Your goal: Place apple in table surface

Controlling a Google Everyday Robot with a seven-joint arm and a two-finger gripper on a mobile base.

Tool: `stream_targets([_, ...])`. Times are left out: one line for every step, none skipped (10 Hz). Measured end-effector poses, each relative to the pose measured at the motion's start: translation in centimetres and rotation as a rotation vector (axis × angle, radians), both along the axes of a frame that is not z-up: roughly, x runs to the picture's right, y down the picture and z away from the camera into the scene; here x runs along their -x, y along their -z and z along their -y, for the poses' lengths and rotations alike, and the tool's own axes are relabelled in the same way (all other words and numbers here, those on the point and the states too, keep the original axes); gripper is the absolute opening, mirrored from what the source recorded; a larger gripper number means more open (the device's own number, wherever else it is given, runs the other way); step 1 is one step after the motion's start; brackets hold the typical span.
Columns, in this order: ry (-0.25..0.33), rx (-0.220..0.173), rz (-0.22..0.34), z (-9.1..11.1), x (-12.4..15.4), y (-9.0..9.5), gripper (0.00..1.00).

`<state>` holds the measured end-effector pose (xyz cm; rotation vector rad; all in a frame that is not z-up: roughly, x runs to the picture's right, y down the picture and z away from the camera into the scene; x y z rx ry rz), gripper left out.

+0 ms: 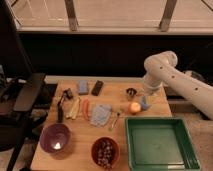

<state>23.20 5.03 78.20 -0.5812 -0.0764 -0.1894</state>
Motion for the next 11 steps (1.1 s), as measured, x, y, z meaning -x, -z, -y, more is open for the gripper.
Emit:
stream_targets([0.003, -0.001, 0.006, -0.3, 0.0, -0.2, 0.65])
stream_targets([0.018, -0.002, 0.032, -1.3, 1.0, -1.3, 0.65])
stream_targets([0.027, 0.000, 0.046, -1.9, 1.8, -2.0, 0.65])
stream_targets([0.041, 0.003, 0.062, -2.8, 2.5, -2.9, 0.65])
stream_targets([0.061, 0.013, 0.069, -3.9, 3.2, -4.1, 0.65])
stream_targets([0.075, 0.027, 0.077, -4.9, 3.8, -5.1, 0.65])
stream_targets([0.078, 0.040, 0.083, -5.5, 4.4, -5.9, 0.65])
stream_targets([0.079, 0.053, 0.075, -6.1, 4.3, -6.8, 0.65])
stream_targets([0.076, 0.070, 0.070, -6.8, 4.2, -7.5, 0.65])
stream_targets([0.071, 0.083, 0.069, -7.4, 4.3, -8.3, 0.65])
stream_targets([0.065, 0.094, 0.070, -7.7, 4.5, -9.0, 0.65])
